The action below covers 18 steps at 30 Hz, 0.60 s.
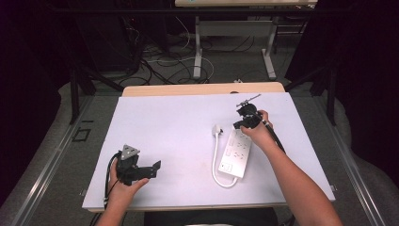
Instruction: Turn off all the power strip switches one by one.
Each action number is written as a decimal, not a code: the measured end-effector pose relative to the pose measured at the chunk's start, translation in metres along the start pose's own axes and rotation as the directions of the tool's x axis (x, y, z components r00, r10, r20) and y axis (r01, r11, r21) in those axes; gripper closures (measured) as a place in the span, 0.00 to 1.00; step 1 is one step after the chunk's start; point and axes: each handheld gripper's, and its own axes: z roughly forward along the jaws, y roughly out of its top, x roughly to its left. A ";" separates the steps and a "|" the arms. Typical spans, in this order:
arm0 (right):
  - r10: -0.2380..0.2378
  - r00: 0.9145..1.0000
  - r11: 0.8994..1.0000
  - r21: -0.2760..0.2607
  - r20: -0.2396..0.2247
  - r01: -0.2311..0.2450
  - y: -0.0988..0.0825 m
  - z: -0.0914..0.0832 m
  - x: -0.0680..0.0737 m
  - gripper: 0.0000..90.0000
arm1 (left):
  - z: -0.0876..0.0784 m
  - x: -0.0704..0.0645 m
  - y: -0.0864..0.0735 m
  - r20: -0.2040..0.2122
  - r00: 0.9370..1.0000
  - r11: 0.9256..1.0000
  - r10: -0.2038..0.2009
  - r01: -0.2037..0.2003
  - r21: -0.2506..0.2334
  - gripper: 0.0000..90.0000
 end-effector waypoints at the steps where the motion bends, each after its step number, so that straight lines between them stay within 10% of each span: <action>1: -0.005 1.000 1.000 0.016 -0.001 0.005 0.000 0.000 0.000 0.92 | 0.000 0.000 0.000 0.001 1.000 1.000 0.000 0.000 -0.001 0.01; 18: 0.000 1.000 0.999 0.042 -0.011 0.000 -0.001 0.007 0.001 0.93 | 0.000 0.000 0.000 0.000 1.000 1.000 0.001 -0.001 -0.002 0.01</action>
